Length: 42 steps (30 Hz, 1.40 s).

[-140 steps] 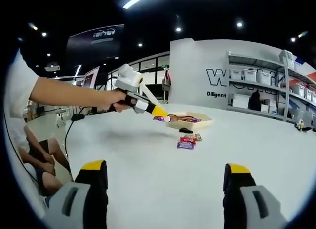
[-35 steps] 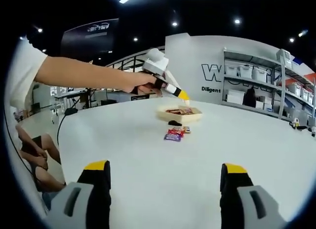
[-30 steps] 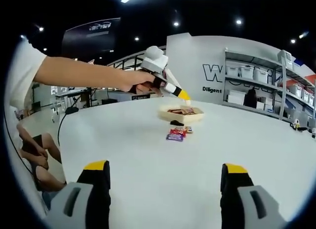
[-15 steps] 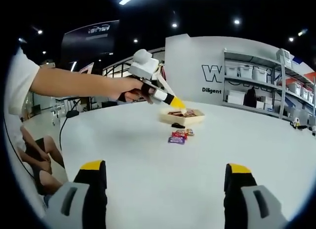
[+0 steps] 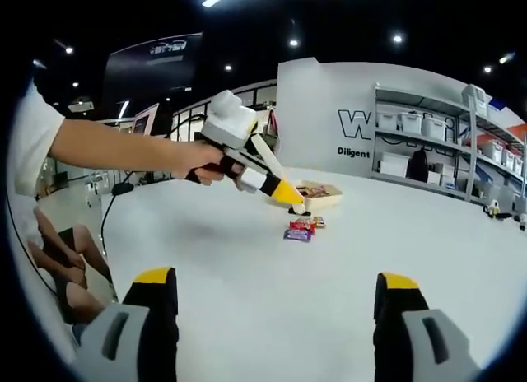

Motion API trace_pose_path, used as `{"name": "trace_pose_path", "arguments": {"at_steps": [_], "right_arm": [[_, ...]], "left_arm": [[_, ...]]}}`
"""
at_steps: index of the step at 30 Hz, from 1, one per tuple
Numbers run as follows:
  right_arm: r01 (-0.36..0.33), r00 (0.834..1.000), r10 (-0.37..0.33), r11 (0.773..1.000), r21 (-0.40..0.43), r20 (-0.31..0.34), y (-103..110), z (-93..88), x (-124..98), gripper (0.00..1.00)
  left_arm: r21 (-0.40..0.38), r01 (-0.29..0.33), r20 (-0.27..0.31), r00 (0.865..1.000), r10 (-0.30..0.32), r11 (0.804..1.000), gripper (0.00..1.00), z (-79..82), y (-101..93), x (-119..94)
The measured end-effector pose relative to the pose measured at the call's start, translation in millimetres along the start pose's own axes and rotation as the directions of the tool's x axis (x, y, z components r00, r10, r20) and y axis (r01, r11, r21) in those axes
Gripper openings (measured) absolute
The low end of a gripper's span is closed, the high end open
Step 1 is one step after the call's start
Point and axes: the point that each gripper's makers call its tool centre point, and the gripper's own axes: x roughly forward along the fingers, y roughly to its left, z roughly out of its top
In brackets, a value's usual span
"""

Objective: Place the target food into the container with the food tongs after gripping and lifting it, then release it inside without dropping or visibly crushing the food.

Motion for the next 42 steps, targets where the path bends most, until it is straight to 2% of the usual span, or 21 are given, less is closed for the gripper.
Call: {"name": "trace_pose_path", "arguments": {"at_steps": [1, 2, 7, 13, 17, 20, 26, 30, 35, 39, 42], "right_arm": [[-0.002, 1.000, 0.002, 1.000, -0.002, 0.006, 0.6, 1.7, 0.1, 0.99], [-0.002, 1.000, 0.002, 1.000, -0.003, 0.008, 0.8, 2.7, 0.4, 0.99], [-0.031, 0.999, 0.031, 0.999, 0.007, 0.017, 6.3, 5.7, 4.8, 0.99], [-0.052, 0.999, 0.053, 0.999, -0.014, 0.000, 13.6, 1.1, 12.0, 0.99], [-0.098, 0.995, 0.098, 0.995, -0.023, -0.006, 27.9, -2.1, 19.0, 0.99], [-0.153, 0.988, 0.154, 0.988, -0.032, 0.007, 44.6, 0.3, 23.6, 0.99], [-0.219, 0.975, 0.221, 0.974, -0.055, 0.038, 69.4, 12.7, 32.9, 0.98], [-0.280, 0.958, 0.281, 0.959, -0.034, 0.063, 85.5, 20.0, 35.0, 0.97], [-0.266, 0.957, 0.269, 0.963, -0.042, 0.106, 88.9, 30.3, 35.6, 0.98], [-0.273, 0.958, 0.275, 0.961, -0.039, 0.078, 91.5, 23.0, 36.0, 0.96], [-0.264, 0.959, 0.266, 0.964, -0.035, 0.099, 90.5, 26.3, 32.8, 0.98]], "left_arm": [[0.027, 0.046, 0.019, 0.999, -0.046, 0.999, 0.26, 2.7, -10.9, -2.2], [0.044, 0.063, 0.024, 0.998, -0.064, 0.997, 0.26, 3.2, -15.9, -4.4], [0.055, 0.043, 0.007, 0.999, -0.043, 0.998, 0.26, -2.4, -20.0, -9.4], [0.029, 0.070, 0.018, 0.997, -0.070, 0.997, 0.26, -9.8, -33.2, -20.0], [0.019, 0.088, 0.037, 0.995, -0.089, 0.996, 0.26, -14.3, -44.0, -29.2], [-0.028, 0.136, 0.058, 0.989, -0.134, 0.990, 0.26, -14.6, -56.8, -37.6], [-0.033, 0.187, 0.062, 0.981, -0.185, 0.982, 0.26, -17.3, -79.6, -53.2], [-0.041, 0.209, 0.073, 0.976, -0.206, 0.977, 0.26, -16.7, -89.2, -57.5], [-0.037, 0.245, 0.073, 0.967, -0.242, 0.969, 0.26, -19.9, -103.2, -58.7], [-0.086, 0.259, 0.106, 0.962, -0.250, 0.962, 0.27, -11.1, -107.9, -59.0], [-0.100, 0.267, 0.115, 0.960, -0.256, 0.958, 0.27, -8.2, -111.1, -59.6]]}}
